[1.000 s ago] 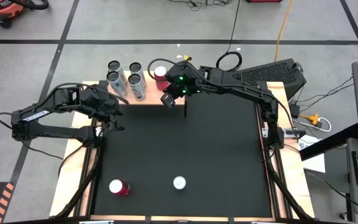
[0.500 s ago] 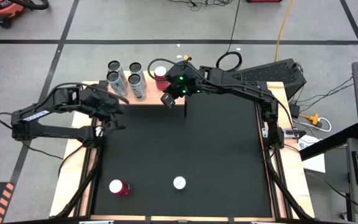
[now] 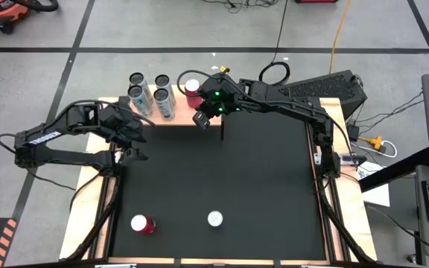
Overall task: Place canned beverage on shelf
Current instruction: Put the red black soda can aligned with the red black soda can on the shelf
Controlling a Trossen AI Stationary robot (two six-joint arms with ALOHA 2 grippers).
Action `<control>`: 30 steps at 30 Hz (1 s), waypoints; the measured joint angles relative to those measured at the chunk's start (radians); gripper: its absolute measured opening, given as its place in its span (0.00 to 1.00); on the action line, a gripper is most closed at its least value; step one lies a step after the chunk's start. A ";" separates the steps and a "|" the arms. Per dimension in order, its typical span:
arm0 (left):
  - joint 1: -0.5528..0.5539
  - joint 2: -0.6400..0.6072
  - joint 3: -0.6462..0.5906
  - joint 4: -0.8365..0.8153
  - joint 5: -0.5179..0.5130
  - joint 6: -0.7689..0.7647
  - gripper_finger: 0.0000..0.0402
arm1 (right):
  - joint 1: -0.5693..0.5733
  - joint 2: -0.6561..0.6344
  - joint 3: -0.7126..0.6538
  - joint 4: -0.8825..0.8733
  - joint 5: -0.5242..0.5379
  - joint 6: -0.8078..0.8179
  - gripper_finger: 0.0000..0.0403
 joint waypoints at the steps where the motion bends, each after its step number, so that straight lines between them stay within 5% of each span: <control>1: 0.000 0.000 0.000 0.000 0.006 -0.016 0.93 | 0.000 0.000 0.000 0.000 0.000 0.000 0.00; 16: -0.013 0.000 0.000 -0.016 0.041 -0.027 0.93 | 0.000 0.000 0.000 -0.001 -0.001 0.011 0.00; 30: -0.261 0.017 0.000 -0.062 -0.013 -0.163 0.93 | 0.000 0.000 0.000 0.023 -0.001 -0.001 0.00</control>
